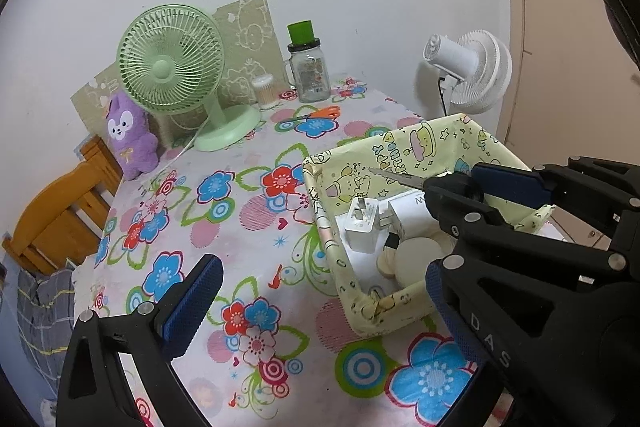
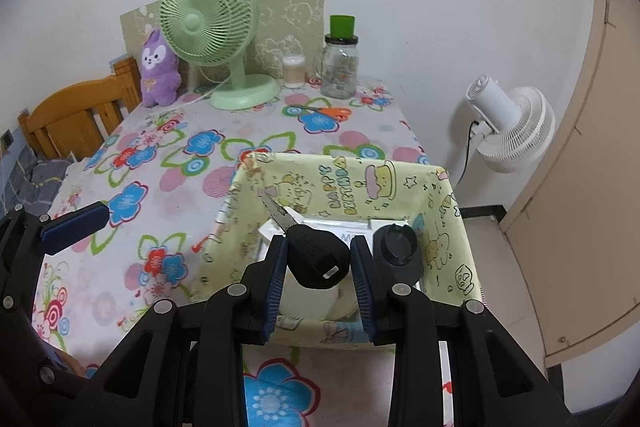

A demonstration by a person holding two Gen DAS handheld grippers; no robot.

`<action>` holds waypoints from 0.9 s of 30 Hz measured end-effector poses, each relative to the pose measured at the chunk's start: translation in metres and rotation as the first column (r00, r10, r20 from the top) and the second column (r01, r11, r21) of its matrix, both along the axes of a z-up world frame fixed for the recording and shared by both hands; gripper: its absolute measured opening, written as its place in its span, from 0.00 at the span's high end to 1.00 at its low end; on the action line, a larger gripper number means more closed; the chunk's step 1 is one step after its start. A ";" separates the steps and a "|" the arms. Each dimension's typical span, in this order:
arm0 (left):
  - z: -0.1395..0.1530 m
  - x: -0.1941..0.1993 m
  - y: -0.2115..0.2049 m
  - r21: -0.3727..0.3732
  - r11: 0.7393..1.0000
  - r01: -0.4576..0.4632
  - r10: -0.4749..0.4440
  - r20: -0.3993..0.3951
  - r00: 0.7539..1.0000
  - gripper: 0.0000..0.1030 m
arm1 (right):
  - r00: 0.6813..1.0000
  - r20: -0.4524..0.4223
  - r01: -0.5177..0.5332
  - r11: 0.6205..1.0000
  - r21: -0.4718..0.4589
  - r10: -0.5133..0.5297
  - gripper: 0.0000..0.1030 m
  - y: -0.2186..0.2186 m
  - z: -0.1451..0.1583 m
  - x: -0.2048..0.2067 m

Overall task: Organize rigid objects
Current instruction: 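Lower the car key into the box and open the right gripper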

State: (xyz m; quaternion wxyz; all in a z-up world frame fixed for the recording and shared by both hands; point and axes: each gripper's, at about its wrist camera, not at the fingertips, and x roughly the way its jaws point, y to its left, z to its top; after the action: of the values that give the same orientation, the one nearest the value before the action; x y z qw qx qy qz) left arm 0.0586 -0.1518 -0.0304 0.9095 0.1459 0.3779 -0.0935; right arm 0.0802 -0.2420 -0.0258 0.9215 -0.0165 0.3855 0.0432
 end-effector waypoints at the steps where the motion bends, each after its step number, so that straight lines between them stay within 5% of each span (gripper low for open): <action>1: -0.001 0.001 -0.002 0.003 1.000 0.002 -0.002 -0.001 1.000 0.01 | 1.000 -0.004 0.003 1.000 0.001 -0.003 0.66 -0.002 -0.002 0.002; 27: -0.040 0.056 -0.012 -0.006 1.000 -0.013 0.012 -0.134 0.991 0.01 | 0.990 -0.138 0.011 0.999 0.053 -0.004 0.66 -0.015 -0.048 0.066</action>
State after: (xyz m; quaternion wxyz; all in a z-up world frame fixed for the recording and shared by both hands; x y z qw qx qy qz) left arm 0.1142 -0.1636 -0.0706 0.8833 0.1335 0.4385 -0.0985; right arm 0.1466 -0.2569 -0.0743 0.8930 0.0126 0.4471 0.0510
